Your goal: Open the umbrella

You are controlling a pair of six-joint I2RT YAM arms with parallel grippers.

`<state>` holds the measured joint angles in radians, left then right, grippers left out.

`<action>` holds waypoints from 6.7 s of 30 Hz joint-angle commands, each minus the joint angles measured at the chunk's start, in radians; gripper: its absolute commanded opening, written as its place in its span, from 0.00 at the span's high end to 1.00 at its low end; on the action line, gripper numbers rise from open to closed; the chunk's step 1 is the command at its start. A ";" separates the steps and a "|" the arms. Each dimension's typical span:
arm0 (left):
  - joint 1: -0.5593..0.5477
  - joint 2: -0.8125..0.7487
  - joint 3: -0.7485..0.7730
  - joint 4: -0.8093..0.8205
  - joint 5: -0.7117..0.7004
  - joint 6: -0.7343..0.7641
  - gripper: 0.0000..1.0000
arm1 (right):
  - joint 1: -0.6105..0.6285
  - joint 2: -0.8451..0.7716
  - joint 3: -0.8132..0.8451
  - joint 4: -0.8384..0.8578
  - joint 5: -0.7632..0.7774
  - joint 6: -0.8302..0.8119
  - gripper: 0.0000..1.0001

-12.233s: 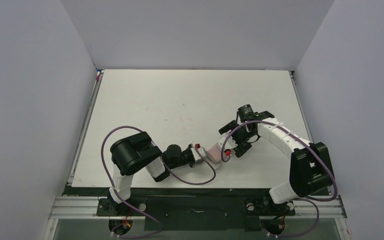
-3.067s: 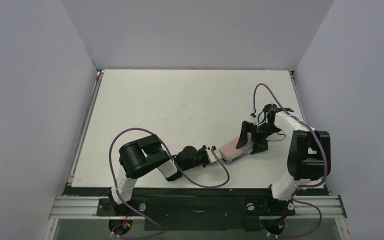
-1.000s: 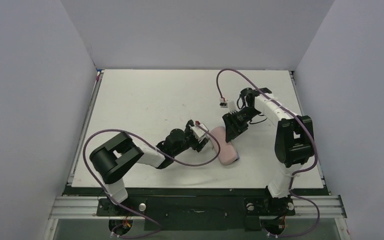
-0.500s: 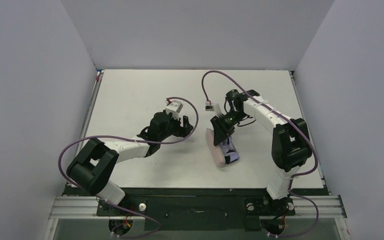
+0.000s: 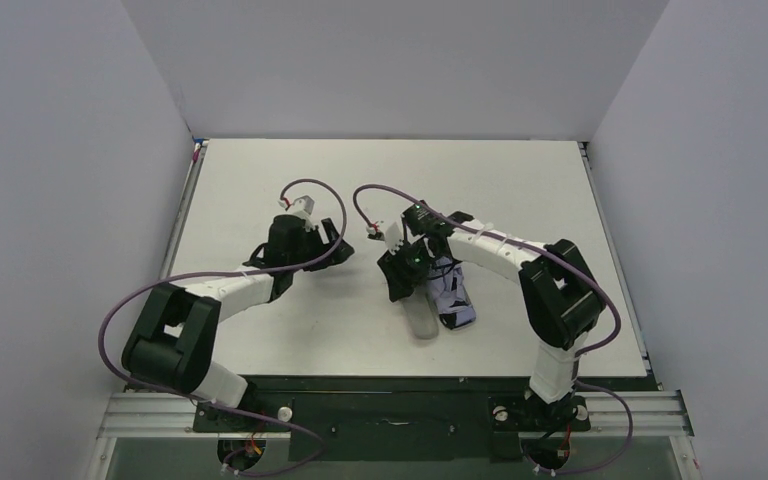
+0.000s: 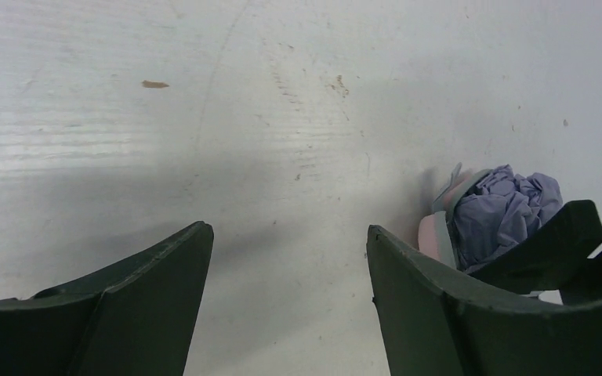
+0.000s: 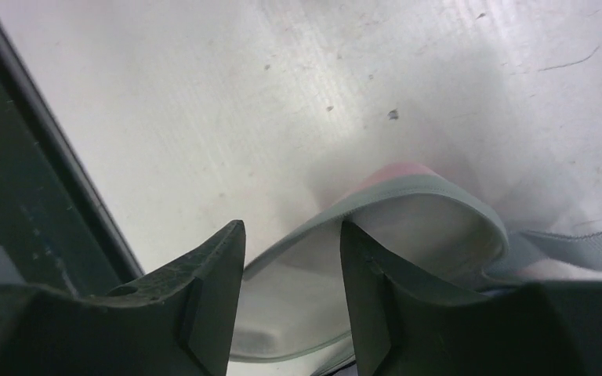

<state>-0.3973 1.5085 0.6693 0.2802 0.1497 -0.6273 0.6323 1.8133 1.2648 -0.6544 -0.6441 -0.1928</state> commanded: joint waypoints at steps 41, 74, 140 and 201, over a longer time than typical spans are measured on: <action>0.128 -0.159 0.084 -0.169 0.117 0.261 0.03 | -0.101 -0.327 -0.265 0.018 0.492 0.108 0.25; 0.370 -0.322 0.031 -0.257 0.094 0.333 0.03 | 0.263 -0.031 -0.249 -0.078 0.326 -0.310 0.51; 0.371 -0.357 0.091 -0.323 0.132 0.513 0.03 | 0.196 -0.164 -0.044 0.033 0.222 -0.158 1.00; -0.181 0.287 0.942 -0.431 0.424 0.189 0.88 | -0.260 -0.478 0.086 0.526 0.355 0.900 1.00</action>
<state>-0.5907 1.8103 1.6062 -0.2569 0.5354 -0.3843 0.3683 1.3846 1.3289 -0.2638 -0.2535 0.6899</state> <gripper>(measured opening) 0.366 0.031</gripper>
